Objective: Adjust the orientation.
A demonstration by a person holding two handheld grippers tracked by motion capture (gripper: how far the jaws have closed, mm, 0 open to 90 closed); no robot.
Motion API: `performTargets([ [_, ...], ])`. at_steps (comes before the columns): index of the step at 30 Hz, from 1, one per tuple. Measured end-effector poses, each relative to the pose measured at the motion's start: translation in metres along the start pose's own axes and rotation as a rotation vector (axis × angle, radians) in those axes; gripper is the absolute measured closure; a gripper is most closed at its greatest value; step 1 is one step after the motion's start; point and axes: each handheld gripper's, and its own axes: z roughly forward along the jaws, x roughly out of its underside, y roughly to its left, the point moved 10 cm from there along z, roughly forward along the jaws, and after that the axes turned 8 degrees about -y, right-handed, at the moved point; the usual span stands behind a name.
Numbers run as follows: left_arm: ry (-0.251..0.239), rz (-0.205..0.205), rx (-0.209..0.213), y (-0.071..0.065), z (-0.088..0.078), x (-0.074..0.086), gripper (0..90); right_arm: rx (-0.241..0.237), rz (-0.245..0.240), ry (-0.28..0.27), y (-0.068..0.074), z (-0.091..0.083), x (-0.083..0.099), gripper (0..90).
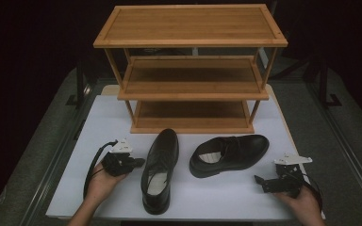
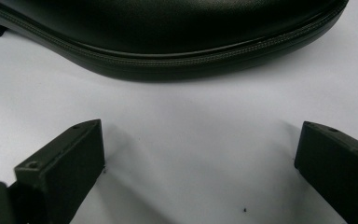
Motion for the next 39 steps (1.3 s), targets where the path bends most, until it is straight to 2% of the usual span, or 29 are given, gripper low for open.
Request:
performTargets([
  [3, -0.007, -0.005, -0.013, 0.002, -0.009, 0.003, 76.4, 0.000, -0.002, -0.001, 0.000, 0.000, 0.000, 1.1],
  [4, -0.005, -0.006, -0.016, 0.002, -0.011, 0.004, 64.4, 0.001, 0.000, 0.000, 0.000, 0.000, 0.000, 1.1],
  [5, 0.000, -0.008, -0.024, 0.003, -0.014, 0.006, 64.4, 0.001, 0.000, 0.000, 0.000, 0.000, 0.000, 1.1],
  [8, 0.006, -0.015, -0.056, 0.007, -0.022, 0.012, 50.2, 0.001, 0.001, 0.000, 0.000, 0.000, 0.000, 1.1],
  [10, 0.001, -0.024, -0.072, 0.009, -0.028, 0.014, 44.0, 0.001, 0.001, 0.001, 0.000, 0.000, 0.000, 1.1],
  [16, -0.005, -0.030, -0.111, 0.017, -0.040, 0.024, 36.4, 0.001, 0.002, 0.001, 0.000, 0.000, 0.000, 1.1],
  [18, 0.000, -0.035, -0.143, 0.022, -0.045, 0.033, 29.1, 0.001, 0.001, 0.002, 0.000, 0.000, 0.000, 1.1],
  [19, 0.000, -0.035, -0.143, 0.022, -0.045, 0.033, 25.9, 0.001, 0.001, 0.002, 0.000, 0.000, 0.000, 1.1],
  [20, 0.011, -0.047, -0.165, 0.026, -0.048, 0.040, 23.7, 0.001, 0.001, 0.002, 0.000, 0.000, 0.000, 1.0],
  [22, 0.017, -0.058, -0.171, 0.028, -0.050, 0.044, 16.9, 0.001, 0.001, 0.002, 0.000, 0.000, 0.000, 1.0],
  [24, 0.026, -0.069, -0.177, 0.030, -0.054, 0.051, 16.6, 0.001, 0.000, 0.003, 0.000, 0.000, 0.000, 1.0],
  [28, 0.037, -0.080, -0.202, 0.034, -0.057, 0.064, 2.9, 0.001, 0.000, 0.003, 0.000, 0.000, 0.000, 1.0],
  [32, 0.060, -0.083, -0.200, 0.035, -0.055, 0.078, 0.0, 0.001, 0.000, 0.004, 0.000, 0.000, 0.000, 1.0],
  [36, 0.016, -0.062, -0.191, 0.036, -0.054, 0.081, 0.0, 0.002, -0.001, 0.005, 0.000, 0.000, 0.000, 1.0],
  [39, 0.016, -0.060, -0.192, 0.036, -0.054, 0.081, 0.0, 0.002, 0.000, 0.005, 0.000, 0.000, 0.000, 1.0],
])
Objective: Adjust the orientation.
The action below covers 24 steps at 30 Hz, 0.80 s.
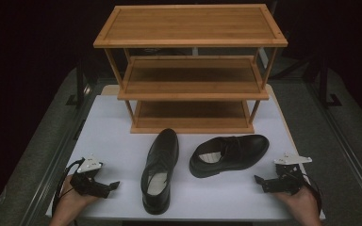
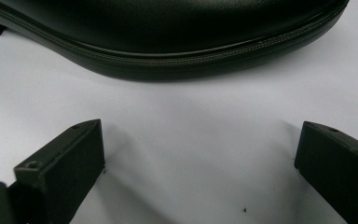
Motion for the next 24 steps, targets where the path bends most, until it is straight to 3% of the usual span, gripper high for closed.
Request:
performTargets([
  [9, -0.001, -0.001, 0.000, 0.000, 0.000, 0.000, 0.0, 0.005, 0.003, 0.006, 0.000, -0.001, -0.001, 2.1],
  [12, -0.001, -0.002, 0.000, 0.000, 0.000, 0.000, 0.0, -0.014, 0.012, -0.004, 0.002, -0.006, -0.005, 15.8],
  [14, -0.001, -0.003, 0.000, 0.000, 0.000, 0.000, 0.0, -0.002, 0.012, -0.031, 0.001, -0.010, -0.011, 27.0],
  [16, -0.001, -0.002, 0.000, 0.000, 0.000, 0.000, 0.0, 0.000, 0.012, -0.046, 0.001, -0.012, -0.014, 30.6],
  [18, -0.001, -0.003, 0.000, 0.000, 0.000, 0.000, 0.0, 0.010, 0.018, -0.072, 0.001, -0.015, -0.018, 44.0],
  [19, -0.001, -0.002, 0.000, 0.000, 0.000, 0.000, 0.0, 0.013, 0.035, -0.102, 0.000, -0.019, -0.025, 54.9],
  [20, -0.001, -0.003, 0.000, 0.000, 0.000, 0.000, 0.0, 0.013, 0.035, -0.102, 0.000, -0.019, -0.025, 54.9],
  [21, -0.001, -0.003, 0.000, 0.000, 0.000, 0.000, 0.0, 0.000, 0.049, -0.105, 0.000, -0.021, -0.027, 65.7],
  [22, -0.001, -0.003, 0.000, 0.000, 0.000, 0.000, 0.0, 0.000, 0.049, -0.105, 0.000, -0.021, -0.027, 65.7],
  [23, -0.001, -0.002, 0.000, 0.000, 0.000, 0.000, 0.0, -0.011, 0.064, -0.088, 0.000, -0.021, -0.027, 80.6],
  [24, -0.001, -0.003, 0.000, 0.000, 0.000, 0.000, 0.0, -0.011, 0.064, -0.088, 0.000, -0.021, -0.027, 80.6],
])
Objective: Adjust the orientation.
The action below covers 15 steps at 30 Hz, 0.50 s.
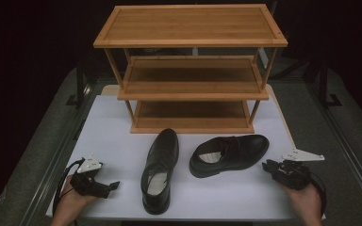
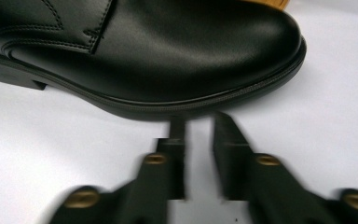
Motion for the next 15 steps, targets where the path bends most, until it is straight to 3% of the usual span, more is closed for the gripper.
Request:
performTargets([
  [2, 0.000, 0.001, 0.000, 0.000, 0.000, 0.000, 0.0, -0.007, 0.004, 0.010, -0.001, 0.002, -0.001, 89.5],
  [7, 0.000, 0.001, 0.000, 0.000, 0.000, 0.000, 0.0, -0.009, 0.007, 0.051, -0.009, 0.019, -0.003, 89.7],
  [15, -0.001, 0.000, 0.000, 0.000, 0.000, 0.000, 0.0, 0.008, 0.019, 0.073, -0.020, 0.029, -0.006, 89.8],
])
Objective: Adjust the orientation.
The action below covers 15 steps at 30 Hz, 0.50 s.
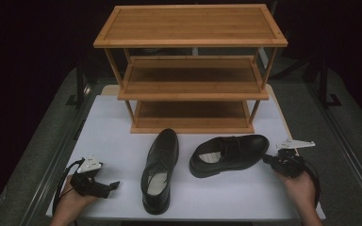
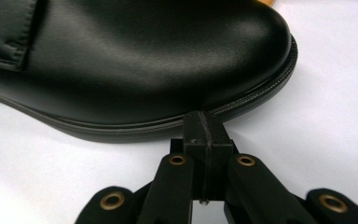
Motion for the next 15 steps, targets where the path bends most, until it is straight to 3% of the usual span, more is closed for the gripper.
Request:
performTargets([
  [15, 0.000, -0.002, 0.000, 0.0001, 0.0001, 0.0000, 0.0, 0.002, -0.001, 0.014, -0.0061, 0.0086, -0.0068, 89.8],
])
